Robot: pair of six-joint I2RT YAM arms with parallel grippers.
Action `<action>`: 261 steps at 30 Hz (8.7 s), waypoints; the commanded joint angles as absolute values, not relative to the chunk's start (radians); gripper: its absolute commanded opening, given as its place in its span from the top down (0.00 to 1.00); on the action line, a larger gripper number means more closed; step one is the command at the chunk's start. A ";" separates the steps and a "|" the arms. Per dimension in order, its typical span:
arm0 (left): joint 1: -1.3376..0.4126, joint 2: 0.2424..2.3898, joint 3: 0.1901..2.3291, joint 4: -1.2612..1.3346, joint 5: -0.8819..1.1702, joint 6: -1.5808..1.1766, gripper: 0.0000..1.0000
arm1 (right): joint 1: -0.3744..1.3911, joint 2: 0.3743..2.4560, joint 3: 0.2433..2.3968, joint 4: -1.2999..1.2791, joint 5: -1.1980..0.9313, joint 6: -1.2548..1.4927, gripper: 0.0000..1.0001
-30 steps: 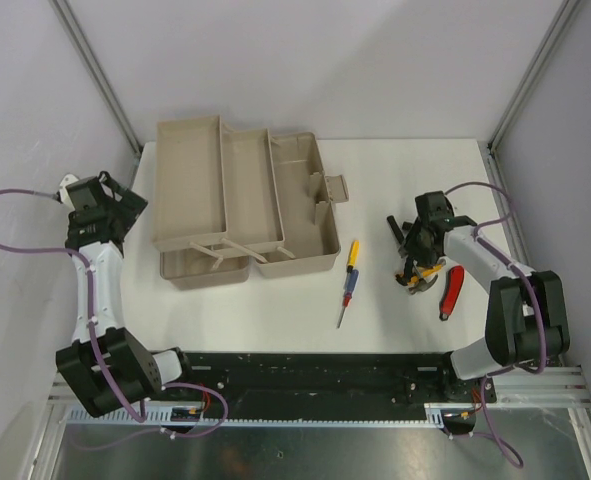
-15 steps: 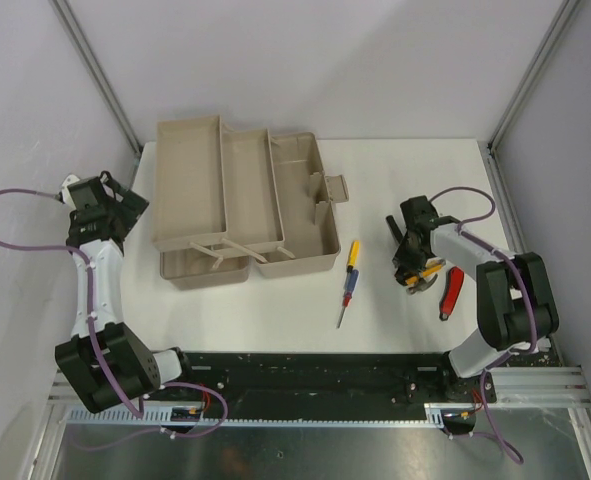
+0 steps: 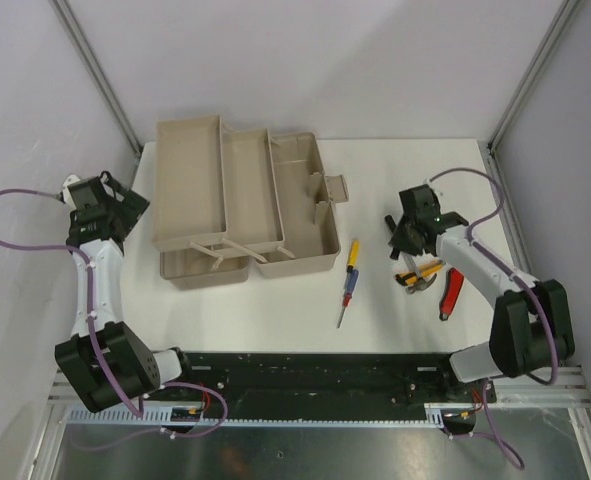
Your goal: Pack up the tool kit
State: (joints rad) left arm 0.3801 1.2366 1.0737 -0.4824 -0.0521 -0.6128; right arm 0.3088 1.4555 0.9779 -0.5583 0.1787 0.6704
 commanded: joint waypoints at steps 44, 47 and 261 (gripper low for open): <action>0.377 1.183 1.148 -0.545 -0.072 -0.603 0.07 | 0.673 2.223 1.806 -0.485 0.014 0.464 0.90; 0.378 1.181 1.148 -0.546 -0.074 -0.603 0.07 | 0.674 2.229 1.806 -0.487 0.031 0.473 0.80; -0.238 1.232 1.518 -0.550 0.102 -0.195 0.01 | 0.051 1.646 0.986 -0.563 0.146 0.988 0.54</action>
